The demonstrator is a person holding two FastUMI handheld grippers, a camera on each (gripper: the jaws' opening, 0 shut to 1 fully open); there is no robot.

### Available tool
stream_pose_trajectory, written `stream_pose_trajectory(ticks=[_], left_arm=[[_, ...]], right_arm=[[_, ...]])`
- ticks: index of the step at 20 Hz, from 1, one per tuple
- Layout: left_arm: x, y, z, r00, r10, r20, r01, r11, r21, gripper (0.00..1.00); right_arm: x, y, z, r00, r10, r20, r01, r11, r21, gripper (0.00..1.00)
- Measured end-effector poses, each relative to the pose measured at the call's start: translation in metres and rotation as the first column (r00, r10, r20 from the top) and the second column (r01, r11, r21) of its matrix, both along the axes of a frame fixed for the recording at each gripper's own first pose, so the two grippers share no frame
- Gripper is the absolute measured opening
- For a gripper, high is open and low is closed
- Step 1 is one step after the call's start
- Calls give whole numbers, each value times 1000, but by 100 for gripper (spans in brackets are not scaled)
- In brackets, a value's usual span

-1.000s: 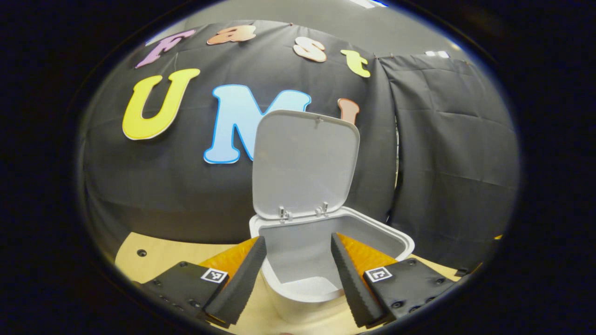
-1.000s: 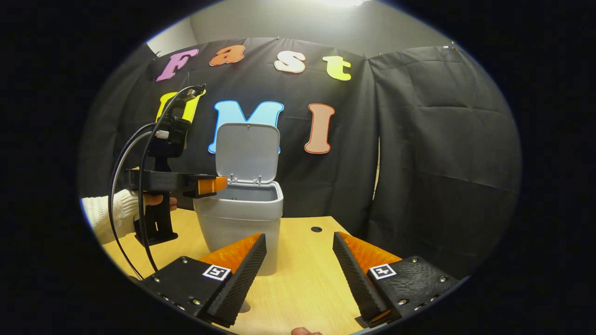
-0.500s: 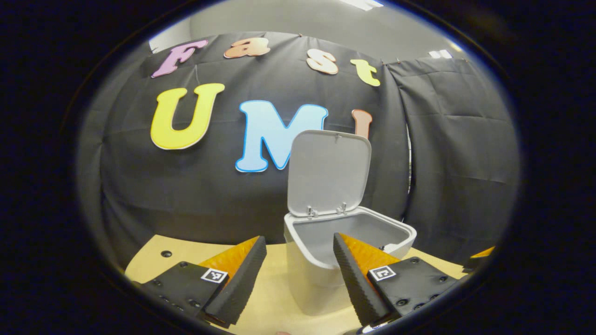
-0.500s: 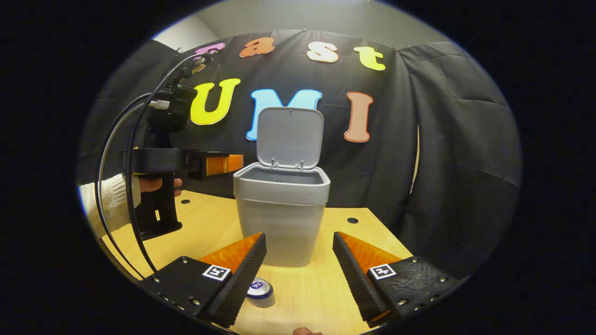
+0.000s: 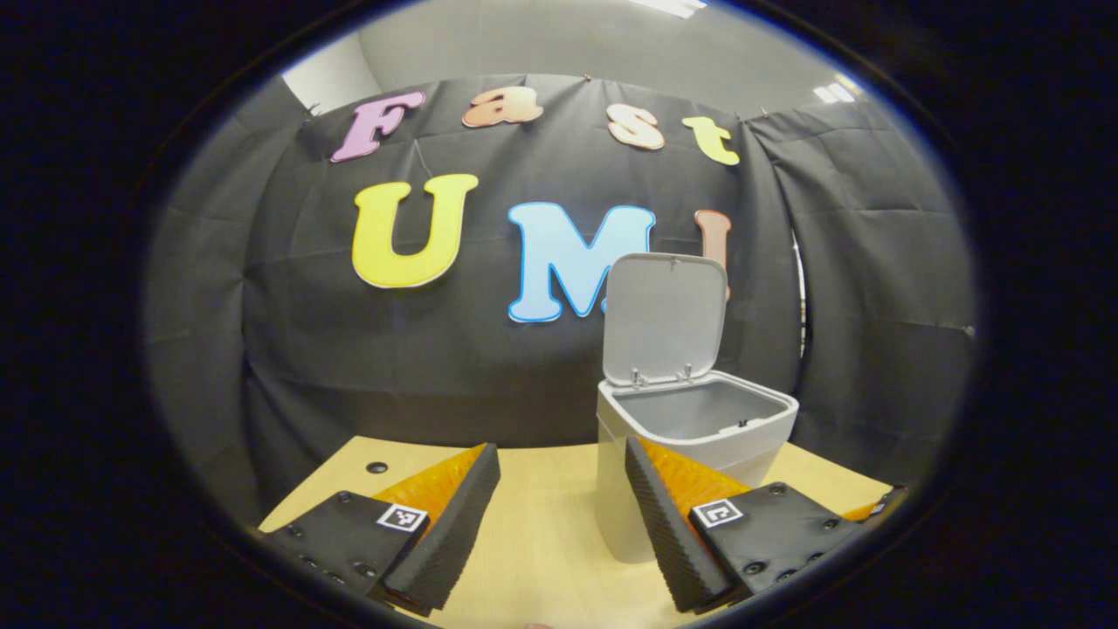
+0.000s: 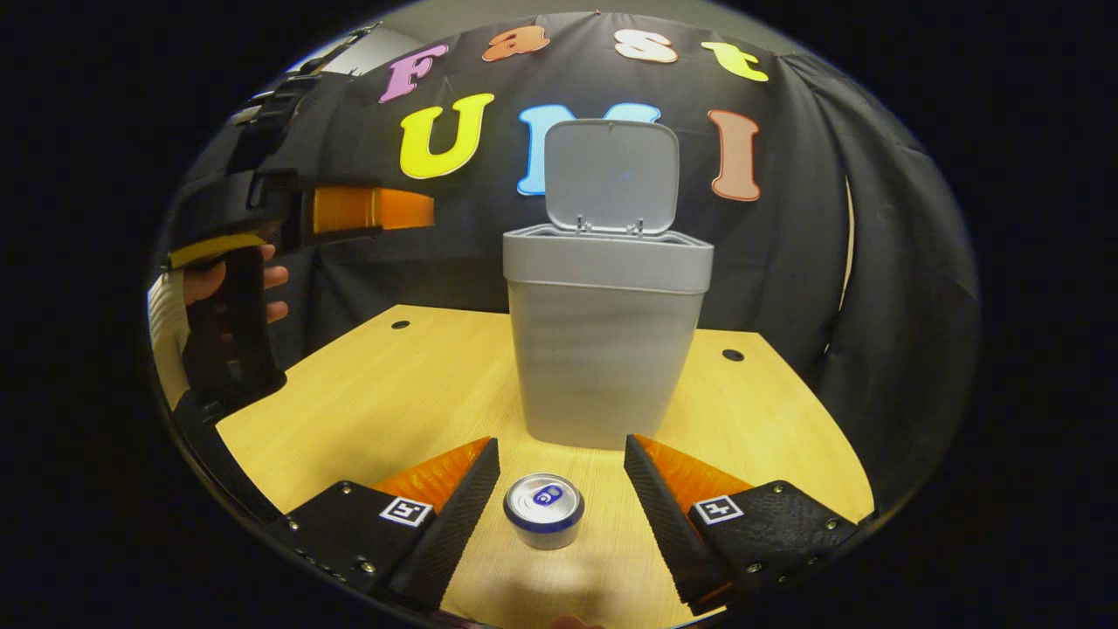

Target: Press the lid of the desktop garbage bin to open it, pick up the crumpled paper on the desktop and throw it into the bin, then pick up the pop can on the desktop and drop it into the bin, and finally close the garbage bin lid.

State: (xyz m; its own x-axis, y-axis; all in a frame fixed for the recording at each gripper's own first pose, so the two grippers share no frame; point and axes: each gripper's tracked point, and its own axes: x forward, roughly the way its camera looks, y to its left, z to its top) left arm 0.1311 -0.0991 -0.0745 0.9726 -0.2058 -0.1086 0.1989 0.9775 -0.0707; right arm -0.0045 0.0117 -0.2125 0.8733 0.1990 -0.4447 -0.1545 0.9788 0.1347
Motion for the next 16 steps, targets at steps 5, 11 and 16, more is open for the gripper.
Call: stream_pose_trajectory(ticks=[5, 11, 16], left_arm=[[-26, 23, -7, 999, 47, -19, -47, 999, -16, 95], [-41, 61, -2, 993, 118, -30, -119, 992, -36, 95], [-43, 76, -1, 989, 146, -25, -147, 988, -36, 95]], right_arm=[[3, 13, -42, 992, 33, -120, -31, 999, 18, 93], [-1, 21, -79, 973, 43, -229, -39, 999, 24, 93], [-3, 22, -86, 968, 50, -247, -52, 999, -2, 86]])
